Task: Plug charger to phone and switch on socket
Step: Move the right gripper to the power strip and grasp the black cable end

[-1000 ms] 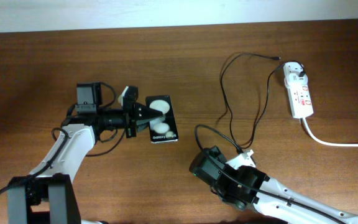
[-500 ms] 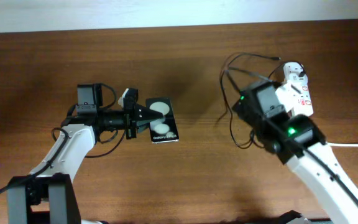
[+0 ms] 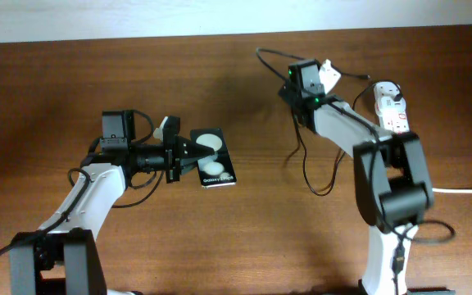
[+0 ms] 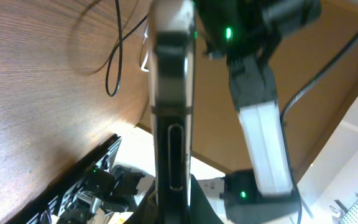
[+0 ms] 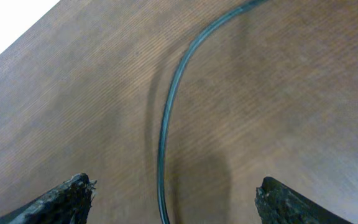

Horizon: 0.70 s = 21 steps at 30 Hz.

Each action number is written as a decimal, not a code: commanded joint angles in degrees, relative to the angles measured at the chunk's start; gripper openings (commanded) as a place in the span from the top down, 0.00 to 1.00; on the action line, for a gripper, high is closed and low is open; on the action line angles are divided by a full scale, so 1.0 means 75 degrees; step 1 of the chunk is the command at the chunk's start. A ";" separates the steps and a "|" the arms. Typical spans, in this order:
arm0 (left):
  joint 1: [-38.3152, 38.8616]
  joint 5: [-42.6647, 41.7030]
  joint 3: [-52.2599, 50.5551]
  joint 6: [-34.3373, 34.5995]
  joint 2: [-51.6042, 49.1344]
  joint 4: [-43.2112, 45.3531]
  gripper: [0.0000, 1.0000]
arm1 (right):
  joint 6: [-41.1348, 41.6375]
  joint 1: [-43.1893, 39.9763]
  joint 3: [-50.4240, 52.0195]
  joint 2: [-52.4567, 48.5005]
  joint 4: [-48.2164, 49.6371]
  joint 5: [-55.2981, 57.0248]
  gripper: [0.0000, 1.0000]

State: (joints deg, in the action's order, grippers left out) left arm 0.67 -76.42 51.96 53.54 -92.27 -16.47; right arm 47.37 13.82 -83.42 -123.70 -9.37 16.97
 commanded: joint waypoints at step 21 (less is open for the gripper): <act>0.0003 -0.0032 0.0061 -0.0064 0.0003 0.0041 1.00 | -0.3144 0.0731 -0.1218 -0.0434 -0.4800 -0.3410 0.96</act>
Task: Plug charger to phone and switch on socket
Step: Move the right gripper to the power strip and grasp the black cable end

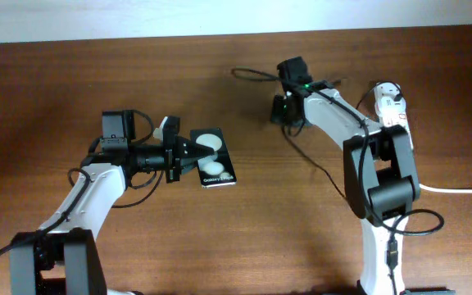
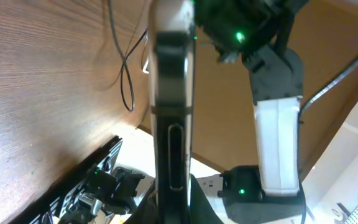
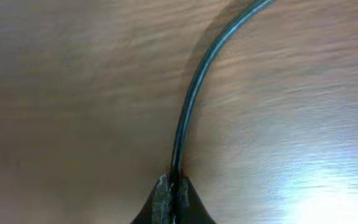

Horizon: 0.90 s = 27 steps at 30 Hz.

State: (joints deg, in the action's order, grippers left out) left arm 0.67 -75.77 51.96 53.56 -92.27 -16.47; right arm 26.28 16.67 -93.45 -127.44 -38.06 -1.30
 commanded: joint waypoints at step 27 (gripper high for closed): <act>0.0003 0.0052 0.0061 -0.0070 0.0003 0.0041 1.00 | 0.3567 -0.0370 -0.3019 -0.0114 -0.2553 0.1716 0.01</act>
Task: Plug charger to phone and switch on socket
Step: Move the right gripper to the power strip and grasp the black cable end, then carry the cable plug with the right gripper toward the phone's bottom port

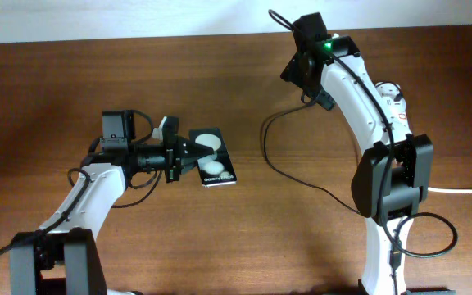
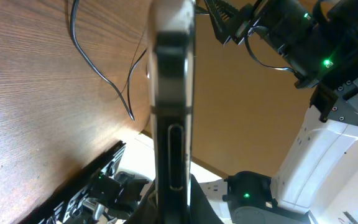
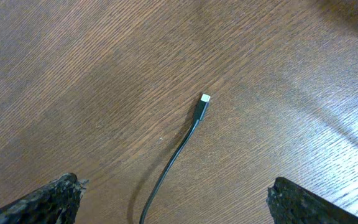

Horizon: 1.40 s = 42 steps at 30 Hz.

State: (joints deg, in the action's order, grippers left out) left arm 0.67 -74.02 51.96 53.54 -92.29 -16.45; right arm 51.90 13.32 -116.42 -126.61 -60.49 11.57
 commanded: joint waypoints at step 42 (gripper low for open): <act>0.0003 -0.0233 0.0061 -0.0356 0.0006 0.0597 1.00 | -0.4855 0.1964 0.0335 0.5027 -0.4234 -0.4109 0.96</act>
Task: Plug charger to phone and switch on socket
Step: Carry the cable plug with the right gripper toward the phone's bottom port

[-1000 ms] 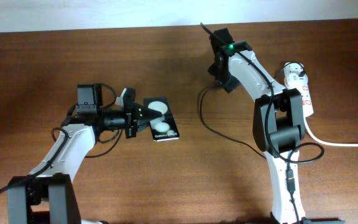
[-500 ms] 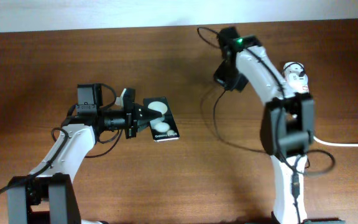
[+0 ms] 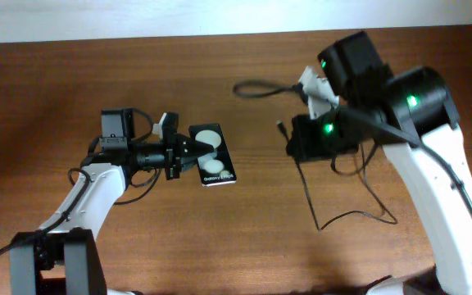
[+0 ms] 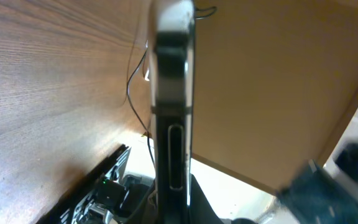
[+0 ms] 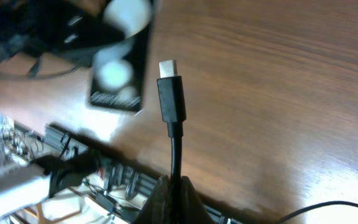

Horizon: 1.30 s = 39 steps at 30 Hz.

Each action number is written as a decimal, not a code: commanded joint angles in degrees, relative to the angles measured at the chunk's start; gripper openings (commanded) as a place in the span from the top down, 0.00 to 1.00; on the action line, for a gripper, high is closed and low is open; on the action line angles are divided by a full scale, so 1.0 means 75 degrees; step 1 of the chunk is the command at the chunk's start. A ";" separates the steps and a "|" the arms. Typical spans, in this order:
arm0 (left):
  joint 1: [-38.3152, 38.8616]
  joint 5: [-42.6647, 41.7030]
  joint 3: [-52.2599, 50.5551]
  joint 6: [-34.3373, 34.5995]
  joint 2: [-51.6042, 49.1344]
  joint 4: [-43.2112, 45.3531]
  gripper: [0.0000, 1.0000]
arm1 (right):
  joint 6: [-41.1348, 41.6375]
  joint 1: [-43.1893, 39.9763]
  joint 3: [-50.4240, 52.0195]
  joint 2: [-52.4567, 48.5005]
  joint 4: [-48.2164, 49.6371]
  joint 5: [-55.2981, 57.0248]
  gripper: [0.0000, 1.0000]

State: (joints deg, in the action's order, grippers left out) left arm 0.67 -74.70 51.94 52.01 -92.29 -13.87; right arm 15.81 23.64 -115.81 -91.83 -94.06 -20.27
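Observation:
The black phone [image 3: 212, 156], white ovals on its back, is held off the table, with my left gripper [image 3: 180, 156] shut on its left end. The left wrist view shows the phone [image 4: 173, 93] edge-on, running away from the closed left gripper [image 4: 173, 208]. My right gripper [image 5: 173, 190] is shut on the black charger cable just behind its plug [image 5: 169, 93], whose metal tip points toward the blurred phone [image 5: 120, 71]. In the overhead view the plug [image 3: 279, 125] hangs right of the phone, ahead of the right gripper [image 3: 295, 138]. The socket strip is hidden behind my right arm.
The charger cable [image 3: 334, 209] trails in loose loops across the brown table [image 3: 220, 238] under my right arm, and another loop [image 3: 256, 85] lies toward the back edge. My raised right arm [image 3: 408, 106] covers the back right of the table.
My right gripper was open high above the plug lying on the table. Now it is shut on the cable behind the plug and holds it up near the phone. The left arm is unchanged.
The left gripper held the phone throughout. My right gripper was open over the cable at the back, then shut on it, then open high above the freed plug end. Now it grips the cable behind the plug, facing the phone.

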 commanded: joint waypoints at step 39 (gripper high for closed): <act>-0.1326 -0.1606 0.0064 0.0825 0.0006 0.4188 1.00 | 0.3756 0.4336 0.4835 0.1037 0.5802 0.2192 0.96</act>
State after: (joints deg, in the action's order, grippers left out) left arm -9.08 -85.34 51.68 60.18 -92.38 17.04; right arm 44.62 56.38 -79.90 -84.84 -51.24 -5.19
